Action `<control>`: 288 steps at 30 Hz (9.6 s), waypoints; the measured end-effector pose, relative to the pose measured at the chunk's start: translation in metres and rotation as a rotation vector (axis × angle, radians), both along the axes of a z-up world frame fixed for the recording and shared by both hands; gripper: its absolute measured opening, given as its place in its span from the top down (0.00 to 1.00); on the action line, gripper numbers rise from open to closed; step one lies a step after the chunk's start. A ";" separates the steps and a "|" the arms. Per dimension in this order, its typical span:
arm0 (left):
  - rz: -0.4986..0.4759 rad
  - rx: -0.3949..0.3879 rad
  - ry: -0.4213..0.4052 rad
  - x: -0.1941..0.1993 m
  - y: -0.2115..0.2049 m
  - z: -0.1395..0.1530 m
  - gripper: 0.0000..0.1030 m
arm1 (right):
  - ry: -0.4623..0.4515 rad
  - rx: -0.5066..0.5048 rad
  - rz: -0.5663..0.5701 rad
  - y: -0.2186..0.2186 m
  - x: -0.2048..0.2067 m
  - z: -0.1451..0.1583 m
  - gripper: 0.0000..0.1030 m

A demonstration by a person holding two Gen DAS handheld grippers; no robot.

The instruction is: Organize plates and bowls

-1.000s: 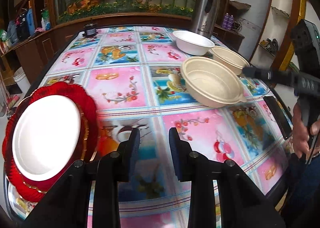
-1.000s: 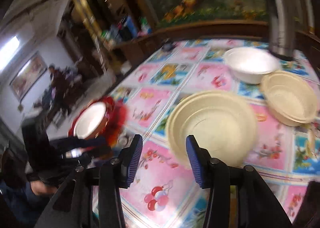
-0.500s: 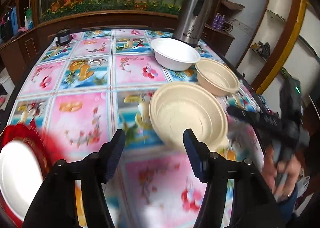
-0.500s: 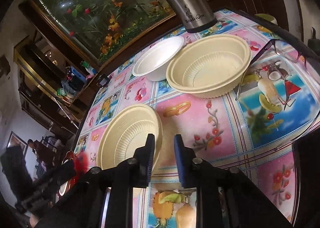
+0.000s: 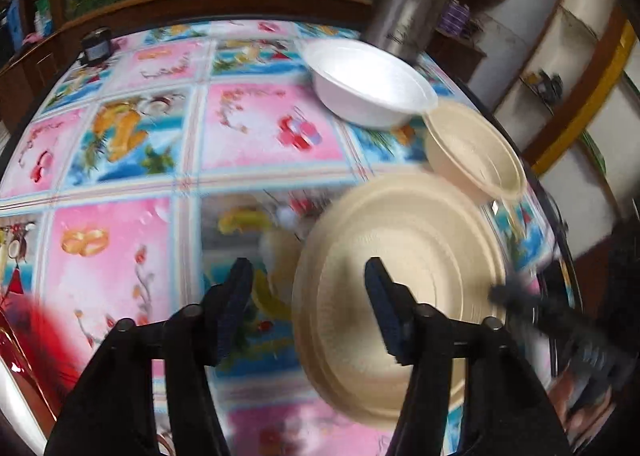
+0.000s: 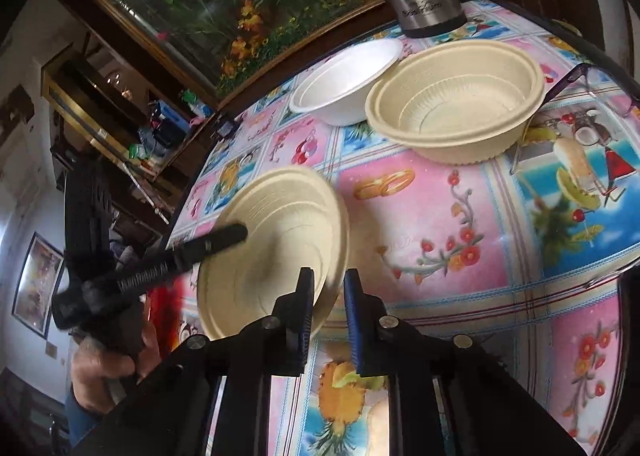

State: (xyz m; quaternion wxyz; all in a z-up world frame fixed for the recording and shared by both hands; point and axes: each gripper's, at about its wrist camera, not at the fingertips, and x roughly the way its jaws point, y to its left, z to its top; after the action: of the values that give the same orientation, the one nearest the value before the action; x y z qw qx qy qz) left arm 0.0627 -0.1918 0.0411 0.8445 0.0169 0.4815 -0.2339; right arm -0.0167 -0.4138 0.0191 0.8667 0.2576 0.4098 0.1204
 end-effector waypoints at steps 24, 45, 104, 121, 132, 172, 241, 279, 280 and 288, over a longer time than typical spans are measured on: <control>0.020 -0.017 -0.077 -0.024 0.004 -0.002 0.58 | -0.035 0.009 -0.049 -0.004 -0.019 0.001 0.80; 0.026 0.099 -0.259 -0.079 0.010 0.005 0.81 | -0.122 -0.142 0.005 0.023 -0.024 0.012 0.89; 0.048 0.136 -0.347 -0.094 0.011 0.014 0.81 | -0.167 -0.207 0.019 0.033 -0.028 0.017 0.89; 0.058 0.129 -0.369 -0.102 0.023 0.025 0.81 | -0.167 -0.189 0.030 0.038 -0.028 0.019 0.88; 0.146 0.086 -0.405 -0.114 0.081 0.049 0.81 | -0.136 -0.172 0.090 0.086 -0.025 0.051 0.89; 0.535 -0.031 -0.269 -0.112 0.284 0.017 0.80 | 0.029 -0.318 0.471 0.328 0.028 0.044 0.84; 0.074 -0.014 -0.245 -0.131 0.090 0.041 0.44 | 0.031 -0.252 0.263 0.084 -0.006 0.058 0.74; 0.155 0.013 -0.306 -0.047 0.025 0.011 0.28 | -0.081 -0.138 -0.007 0.018 0.007 0.020 0.60; 0.152 0.018 -0.314 -0.048 0.024 0.011 0.28 | -0.077 -0.147 -0.006 0.020 0.007 0.019 0.60; 0.132 0.076 -0.366 -0.051 0.017 0.007 0.28 | -0.034 -0.186 0.025 0.030 0.011 0.011 0.61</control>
State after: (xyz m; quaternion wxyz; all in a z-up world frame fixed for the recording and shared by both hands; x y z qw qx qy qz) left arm 0.0116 -0.1752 0.0479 0.9303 0.0594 0.3283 -0.1525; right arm -0.0059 -0.3842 0.0303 0.8922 0.1689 0.4076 0.0970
